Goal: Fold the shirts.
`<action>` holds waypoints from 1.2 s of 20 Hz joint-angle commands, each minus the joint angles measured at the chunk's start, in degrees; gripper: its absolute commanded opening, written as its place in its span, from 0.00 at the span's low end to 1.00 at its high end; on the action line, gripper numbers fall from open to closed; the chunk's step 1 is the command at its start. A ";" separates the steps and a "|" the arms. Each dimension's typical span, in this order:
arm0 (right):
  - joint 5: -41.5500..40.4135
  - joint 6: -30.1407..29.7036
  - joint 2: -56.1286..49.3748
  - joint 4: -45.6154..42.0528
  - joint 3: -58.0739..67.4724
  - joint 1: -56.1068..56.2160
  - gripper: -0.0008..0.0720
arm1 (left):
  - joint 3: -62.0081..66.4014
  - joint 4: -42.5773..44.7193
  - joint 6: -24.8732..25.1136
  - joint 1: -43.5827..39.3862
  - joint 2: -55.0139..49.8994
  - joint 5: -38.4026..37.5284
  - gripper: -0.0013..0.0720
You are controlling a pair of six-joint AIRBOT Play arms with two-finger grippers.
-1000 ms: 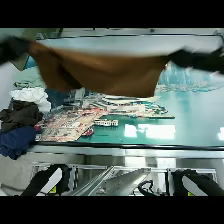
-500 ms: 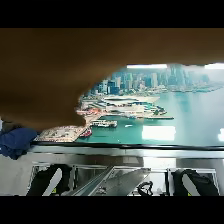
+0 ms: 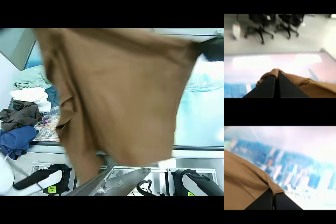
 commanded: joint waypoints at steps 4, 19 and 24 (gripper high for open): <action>15.96 -2.49 -25.22 1.64 -10.40 1.31 0.03 | 6.51 -1.64 2.62 -6.71 -37.27 -0.46 0.05; 4.92 1.64 -35.76 5.35 4.46 -5.42 0.39 | 18.91 -1.36 -8.24 3.08 -41.18 18.82 0.96; -11.26 4.72 -28.61 1.55 2.14 -15.37 0.39 | 4.59 6.56 -8.20 15.08 -29.38 36.02 0.96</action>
